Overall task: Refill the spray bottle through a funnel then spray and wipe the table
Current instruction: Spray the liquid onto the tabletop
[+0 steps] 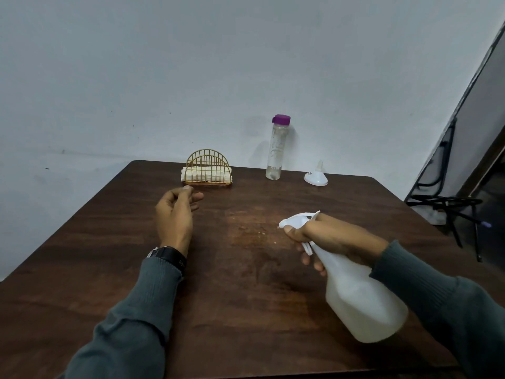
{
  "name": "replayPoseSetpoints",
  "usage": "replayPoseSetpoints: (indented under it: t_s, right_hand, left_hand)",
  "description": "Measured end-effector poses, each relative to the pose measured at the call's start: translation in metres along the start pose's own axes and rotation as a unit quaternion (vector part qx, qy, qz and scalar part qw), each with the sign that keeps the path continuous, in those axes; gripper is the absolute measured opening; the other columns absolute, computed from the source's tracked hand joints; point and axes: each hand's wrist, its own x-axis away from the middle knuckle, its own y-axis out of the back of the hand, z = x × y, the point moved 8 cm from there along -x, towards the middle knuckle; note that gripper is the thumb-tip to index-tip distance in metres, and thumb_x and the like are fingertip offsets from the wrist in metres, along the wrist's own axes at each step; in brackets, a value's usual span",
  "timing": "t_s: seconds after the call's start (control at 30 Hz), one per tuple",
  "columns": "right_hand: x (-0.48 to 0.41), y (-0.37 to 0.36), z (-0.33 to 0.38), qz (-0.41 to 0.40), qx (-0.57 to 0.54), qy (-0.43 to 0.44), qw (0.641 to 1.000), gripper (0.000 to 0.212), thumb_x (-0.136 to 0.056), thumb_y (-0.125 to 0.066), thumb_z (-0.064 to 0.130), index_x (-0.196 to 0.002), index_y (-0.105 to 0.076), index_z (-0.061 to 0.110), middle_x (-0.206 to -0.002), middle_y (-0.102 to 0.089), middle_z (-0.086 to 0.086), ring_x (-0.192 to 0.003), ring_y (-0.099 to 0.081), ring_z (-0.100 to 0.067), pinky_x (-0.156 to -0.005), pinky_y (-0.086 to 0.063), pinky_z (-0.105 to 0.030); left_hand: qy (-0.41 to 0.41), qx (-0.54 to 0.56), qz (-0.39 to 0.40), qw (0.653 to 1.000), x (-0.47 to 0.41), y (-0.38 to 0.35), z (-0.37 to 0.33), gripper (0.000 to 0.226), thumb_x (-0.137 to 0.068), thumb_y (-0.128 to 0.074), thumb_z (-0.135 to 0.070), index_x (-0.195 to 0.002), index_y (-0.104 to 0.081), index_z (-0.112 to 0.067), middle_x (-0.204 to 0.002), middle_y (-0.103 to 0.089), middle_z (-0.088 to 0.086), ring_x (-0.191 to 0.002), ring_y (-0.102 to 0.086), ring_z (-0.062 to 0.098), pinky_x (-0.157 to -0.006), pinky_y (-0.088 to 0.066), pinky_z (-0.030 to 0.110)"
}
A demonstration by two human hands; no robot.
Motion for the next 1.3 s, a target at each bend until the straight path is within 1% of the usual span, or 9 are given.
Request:
replayPoseSetpoints:
  t_s: [0.13, 0.33, 0.43, 0.57, 0.77, 0.83, 0.97, 1.07, 1.3]
  right_hand:
    - [0.004, -0.002, -0.002, -0.001, -0.029, 0.0, 1.0, 0.049, -0.102, -0.061, 0.047, -0.07, -0.059, 0.01, -0.057, -0.063, -0.006, -0.041, -0.058, -0.018, -0.047, -0.051, -0.025]
    - [0.007, -0.009, 0.005, 0.018, -0.029, 0.033, 0.999, 0.053, -0.1, -0.059, 0.058, -0.096, -0.075, 0.008, -0.091, -0.081, -0.01, -0.049, -0.061, -0.014, -0.05, -0.053, -0.027]
    - [0.007, -0.009, 0.005, 0.005, -0.013, 0.025, 1.0, 0.053, -0.098, -0.061, 0.059, -0.088, -0.071, 0.008, -0.079, -0.078, -0.007, -0.05, -0.063, -0.015, -0.052, -0.054, -0.027]
    - [0.009, -0.009, 0.003, 0.019, -0.074, -0.006, 0.997, 0.045, -0.104, -0.062, 0.042, -0.074, -0.06, 0.009, -0.055, -0.064, -0.004, -0.039, -0.06, -0.015, -0.042, -0.05, -0.022]
    - [0.01, -0.01, 0.006, -0.008, -0.001, 0.032, 0.999, 0.054, -0.099, -0.058, 0.059, -0.097, -0.074, 0.008, -0.084, -0.081, -0.006, -0.052, -0.065, -0.013, -0.054, -0.055, -0.028]
    - [0.009, -0.01, 0.005, -0.008, 0.016, 0.032, 0.999, 0.056, -0.1, -0.056, 0.06, -0.098, -0.074, 0.007, -0.085, -0.082, -0.007, -0.053, -0.065, -0.014, -0.055, -0.056, -0.029]
    - [0.007, -0.003, -0.004, -0.015, -0.021, -0.008, 1.0, 0.051, -0.099, -0.062, 0.054, -0.076, -0.064, 0.008, -0.062, -0.07, -0.006, -0.045, -0.063, -0.016, -0.048, -0.053, -0.024]
    - [0.005, 0.003, -0.012, -0.019, -0.042, -0.022, 0.999, 0.051, -0.101, -0.061, 0.05, -0.069, -0.06, 0.011, -0.056, -0.065, -0.006, -0.043, -0.061, -0.017, -0.047, -0.051, -0.023]
    - [0.01, 0.028, -0.026, -0.075, -0.078, 0.004, 0.994, 0.054, -0.096, -0.063, 0.059, -0.086, -0.07, 0.007, -0.079, -0.077, -0.013, -0.051, -0.063, -0.02, -0.053, -0.051, -0.029]
  left_hand:
    - [-0.002, 0.003, 0.0, 1.0, -0.001, 0.001, 0.0, 0.012, -0.104, -0.059, -0.021, -0.107, -0.068, -0.015, -0.106, -0.079, 0.013, -0.085, -0.074, 0.011, -0.071, -0.053, 0.021]
    - [-0.006, -0.001, 0.001, 1.0, 0.0, 0.001, 0.001, 0.012, -0.104, -0.058, -0.02, -0.11, -0.068, -0.015, -0.104, -0.079, 0.011, -0.087, -0.074, 0.013, -0.072, -0.053, 0.023]
    - [-0.007, -0.002, 0.0, 1.0, 0.0, 0.001, 0.001, 0.008, -0.104, -0.059, -0.02, -0.105, -0.067, -0.018, -0.103, -0.08, 0.011, -0.087, -0.074, 0.014, -0.073, -0.053, 0.025]
    - [-0.008, 0.0, -0.002, 1.0, -0.001, 0.001, 0.001, 0.011, -0.104, -0.059, -0.019, -0.109, -0.068, -0.015, -0.104, -0.08, 0.011, -0.091, -0.075, 0.016, -0.076, -0.054, 0.027]
    - [-0.01, 0.001, -0.002, 1.0, 0.001, 0.002, 0.0, 0.014, -0.104, -0.058, -0.018, -0.114, -0.068, -0.013, -0.107, -0.079, 0.011, -0.09, -0.074, 0.013, -0.077, -0.055, 0.026]
    - [-0.011, 0.003, -0.001, 1.0, 0.001, 0.002, -0.001, 0.015, -0.104, -0.058, -0.017, -0.115, -0.068, -0.012, -0.107, -0.079, 0.012, -0.088, -0.074, 0.012, -0.077, -0.055, 0.025]
    - [-0.014, 0.004, -0.004, 1.0, 0.002, 0.002, -0.004, 0.015, -0.104, -0.058, -0.015, -0.115, -0.067, -0.01, -0.108, -0.078, 0.014, -0.085, -0.073, 0.011, -0.076, -0.055, 0.024]
    - [-0.014, 0.005, -0.004, 1.0, 0.002, 0.002, -0.004, 0.015, -0.104, -0.058, -0.015, -0.116, -0.067, -0.01, -0.11, -0.078, 0.014, -0.088, -0.074, 0.011, -0.078, -0.056, 0.025]
    - [-0.017, 0.006, 0.0, 1.0, 0.002, 0.001, -0.005, 0.016, -0.104, -0.058, -0.014, -0.117, -0.066, -0.008, -0.114, -0.077, 0.018, -0.083, -0.073, 0.009, -0.074, -0.056, 0.021]
